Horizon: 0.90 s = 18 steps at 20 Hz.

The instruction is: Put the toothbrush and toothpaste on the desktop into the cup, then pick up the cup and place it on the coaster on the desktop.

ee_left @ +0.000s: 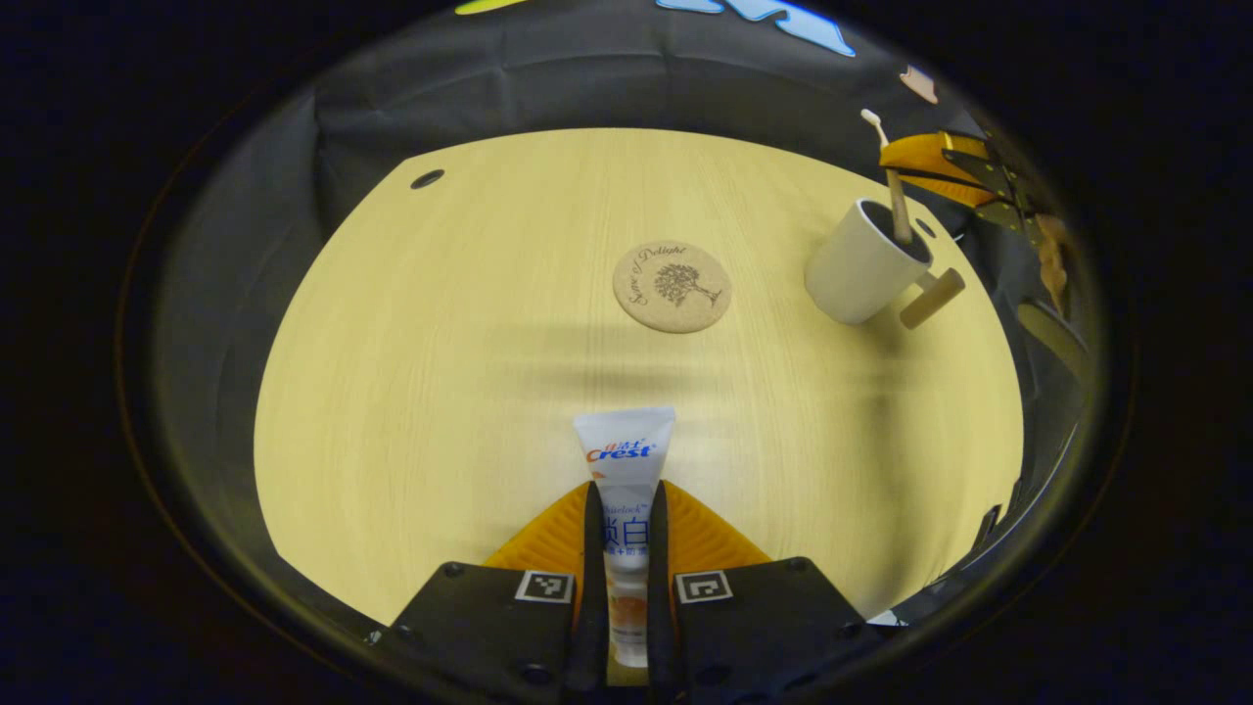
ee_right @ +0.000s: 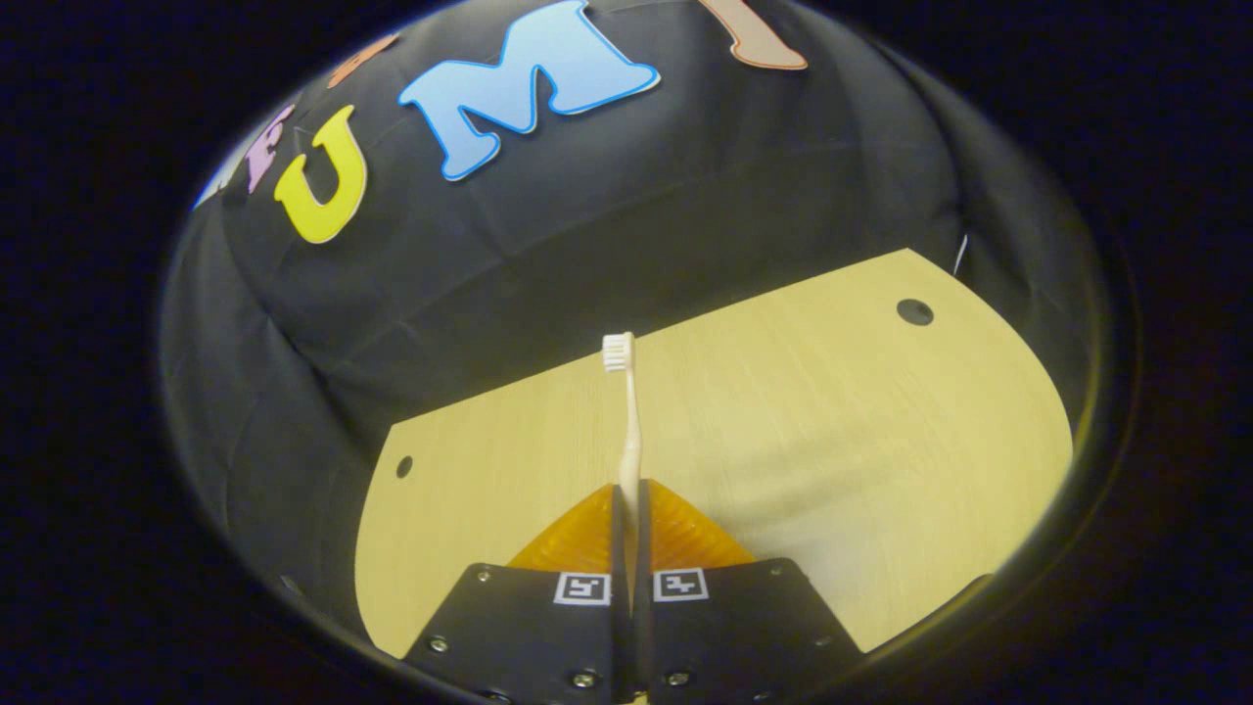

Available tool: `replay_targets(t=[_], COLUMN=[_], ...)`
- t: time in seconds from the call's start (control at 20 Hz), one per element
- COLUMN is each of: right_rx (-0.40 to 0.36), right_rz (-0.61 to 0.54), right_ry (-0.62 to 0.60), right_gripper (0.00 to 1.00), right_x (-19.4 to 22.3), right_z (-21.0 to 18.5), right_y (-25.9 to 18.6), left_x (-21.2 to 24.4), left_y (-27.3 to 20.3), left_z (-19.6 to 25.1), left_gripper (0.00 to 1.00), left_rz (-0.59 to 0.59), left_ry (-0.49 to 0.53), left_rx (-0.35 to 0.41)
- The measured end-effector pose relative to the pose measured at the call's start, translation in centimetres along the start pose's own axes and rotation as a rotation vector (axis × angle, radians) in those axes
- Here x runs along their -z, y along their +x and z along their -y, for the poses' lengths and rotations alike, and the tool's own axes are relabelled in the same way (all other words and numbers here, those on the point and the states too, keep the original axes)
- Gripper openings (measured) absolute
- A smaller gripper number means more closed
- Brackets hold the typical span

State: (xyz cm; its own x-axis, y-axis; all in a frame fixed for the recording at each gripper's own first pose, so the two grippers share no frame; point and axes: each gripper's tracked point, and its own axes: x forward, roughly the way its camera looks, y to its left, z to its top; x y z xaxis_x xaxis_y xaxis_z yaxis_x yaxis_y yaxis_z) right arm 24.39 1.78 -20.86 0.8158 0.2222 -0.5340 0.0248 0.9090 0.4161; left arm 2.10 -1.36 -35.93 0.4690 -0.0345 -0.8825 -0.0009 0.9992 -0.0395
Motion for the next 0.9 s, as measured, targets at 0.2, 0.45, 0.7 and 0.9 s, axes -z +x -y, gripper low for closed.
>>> replay_targets(t=[0.2,0.45,0.7,0.9], right_rx=[-0.015,-0.011,0.018,0.034], right_rz=[0.069,0.073,0.062,0.064], right_ry=[-0.055,-0.063,-0.105,-0.134], right_gripper=[0.02,0.02,0.11,0.05], right_x=[0.9,3.1,3.9,4.3], right_z=[-0.5,-0.1,0.5,0.6], right_y=[0.2,0.5,-0.6,-1.5], left_x=[-0.7,-3.3,-4.8,-5.6], left_y=[-0.9,-2.4,-2.7,-2.3], left_z=[-0.4,0.4,-0.5,-0.3], left_gripper=[0.24,0.24,0.24,0.24], left_rz=[-0.006,-0.004,0.017,0.026], left_ry=[-0.006,-0.012,-0.006,-0.014], left_rx=[-0.007,-0.010,-0.005,-0.002])
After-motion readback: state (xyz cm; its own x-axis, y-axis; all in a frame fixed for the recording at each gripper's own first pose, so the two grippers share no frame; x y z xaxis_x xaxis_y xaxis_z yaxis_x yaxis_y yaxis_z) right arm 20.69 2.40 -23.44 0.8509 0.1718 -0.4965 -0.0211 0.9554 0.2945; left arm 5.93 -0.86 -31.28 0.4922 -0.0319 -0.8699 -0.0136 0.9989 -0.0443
